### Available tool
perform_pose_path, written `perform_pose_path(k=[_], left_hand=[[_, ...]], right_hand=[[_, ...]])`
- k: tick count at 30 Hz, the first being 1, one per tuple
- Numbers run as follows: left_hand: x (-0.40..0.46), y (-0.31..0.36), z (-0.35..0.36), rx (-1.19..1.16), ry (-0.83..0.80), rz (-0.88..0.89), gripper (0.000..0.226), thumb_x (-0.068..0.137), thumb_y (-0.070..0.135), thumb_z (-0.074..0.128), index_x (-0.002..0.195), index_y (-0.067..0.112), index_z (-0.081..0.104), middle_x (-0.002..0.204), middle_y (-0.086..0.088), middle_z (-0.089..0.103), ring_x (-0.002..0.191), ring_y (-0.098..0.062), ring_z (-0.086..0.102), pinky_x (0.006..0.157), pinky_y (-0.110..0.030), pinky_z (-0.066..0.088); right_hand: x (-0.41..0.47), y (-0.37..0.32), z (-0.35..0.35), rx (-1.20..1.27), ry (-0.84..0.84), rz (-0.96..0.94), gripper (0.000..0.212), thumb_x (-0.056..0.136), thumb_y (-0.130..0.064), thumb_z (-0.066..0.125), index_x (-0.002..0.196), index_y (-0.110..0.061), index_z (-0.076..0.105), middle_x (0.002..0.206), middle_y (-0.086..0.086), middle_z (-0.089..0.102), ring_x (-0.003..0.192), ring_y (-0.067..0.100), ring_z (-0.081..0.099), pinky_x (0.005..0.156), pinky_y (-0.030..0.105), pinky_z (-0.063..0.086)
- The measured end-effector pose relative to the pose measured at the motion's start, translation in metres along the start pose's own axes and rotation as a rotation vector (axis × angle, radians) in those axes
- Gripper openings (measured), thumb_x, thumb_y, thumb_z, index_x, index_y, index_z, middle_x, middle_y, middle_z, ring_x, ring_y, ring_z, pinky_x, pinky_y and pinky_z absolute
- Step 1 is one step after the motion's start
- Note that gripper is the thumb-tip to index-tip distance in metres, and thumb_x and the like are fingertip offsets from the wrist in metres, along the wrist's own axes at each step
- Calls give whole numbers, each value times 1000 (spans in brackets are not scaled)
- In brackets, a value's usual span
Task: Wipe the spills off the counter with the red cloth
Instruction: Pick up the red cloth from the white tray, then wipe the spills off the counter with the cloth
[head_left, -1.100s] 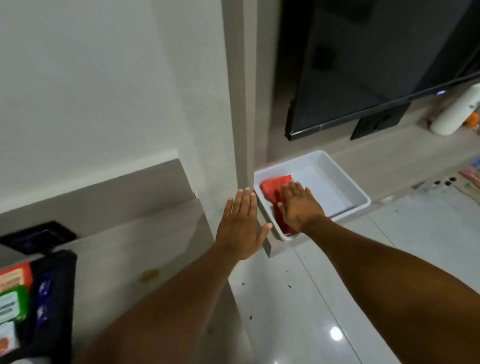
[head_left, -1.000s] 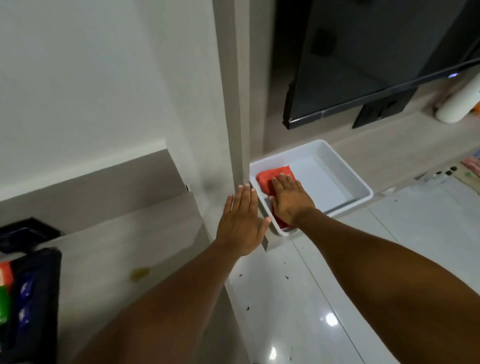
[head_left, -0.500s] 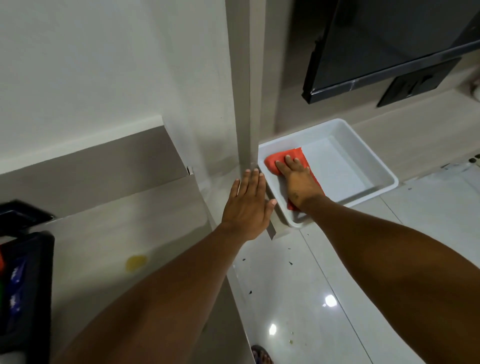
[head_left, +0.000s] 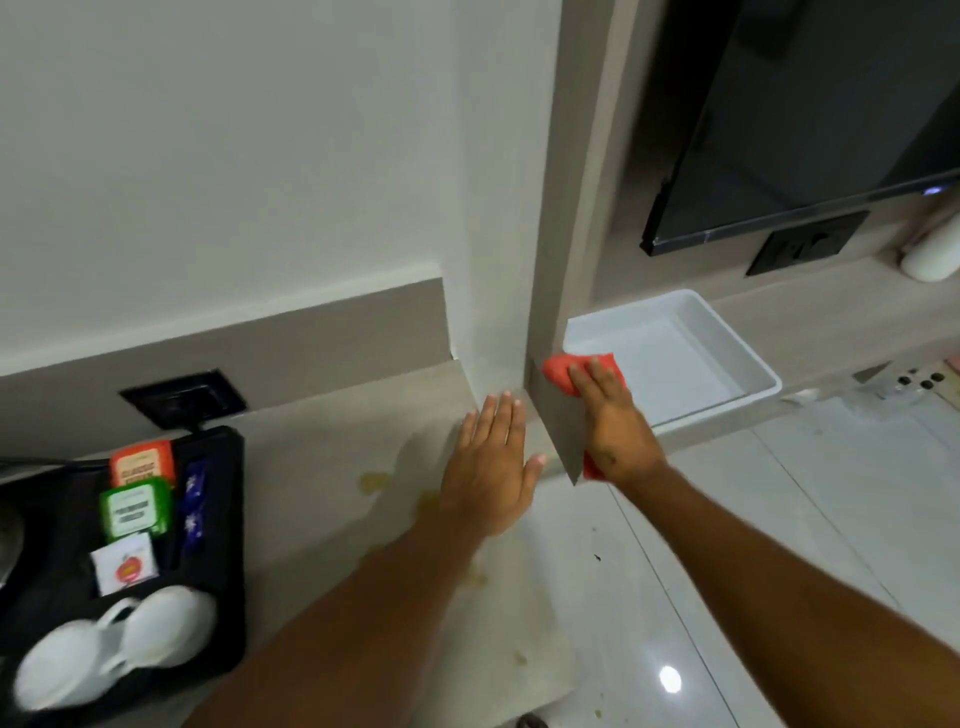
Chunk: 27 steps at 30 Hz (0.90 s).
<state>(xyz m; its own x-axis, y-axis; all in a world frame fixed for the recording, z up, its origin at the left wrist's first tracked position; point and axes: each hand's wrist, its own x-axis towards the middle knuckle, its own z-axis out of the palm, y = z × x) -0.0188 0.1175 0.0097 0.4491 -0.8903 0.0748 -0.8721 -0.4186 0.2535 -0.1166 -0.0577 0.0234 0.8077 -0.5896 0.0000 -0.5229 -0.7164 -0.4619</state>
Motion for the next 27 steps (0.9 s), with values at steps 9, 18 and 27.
perform_pose_path(k=[9,18,27], left_hand=[[-208,-65,10,55,-101,-219,83,102,61,23,163,7,11,173,-15,9,161,-31,1,130,-49,4],[-298,-124,22,99,-202,-282,91,97,68,9,163,5,7,173,-15,5,161,-29,1,130,-42,-5],[-297,-132,32,86,-173,-277,92,100,68,24,162,3,9,173,-16,6,161,-29,-1,129,-51,10]], right_hand=[[-163,-96,97,248,-46,151,67,100,-5,46,157,-24,16,167,3,4,153,25,4,122,50,17],[-205,-119,138,-126,-114,101,68,101,-60,16,157,-21,13,166,6,5,153,27,-5,121,43,-9],[-191,-104,152,-198,-140,57,67,100,-63,8,157,-29,-7,166,1,-7,151,23,-16,124,50,-2]])
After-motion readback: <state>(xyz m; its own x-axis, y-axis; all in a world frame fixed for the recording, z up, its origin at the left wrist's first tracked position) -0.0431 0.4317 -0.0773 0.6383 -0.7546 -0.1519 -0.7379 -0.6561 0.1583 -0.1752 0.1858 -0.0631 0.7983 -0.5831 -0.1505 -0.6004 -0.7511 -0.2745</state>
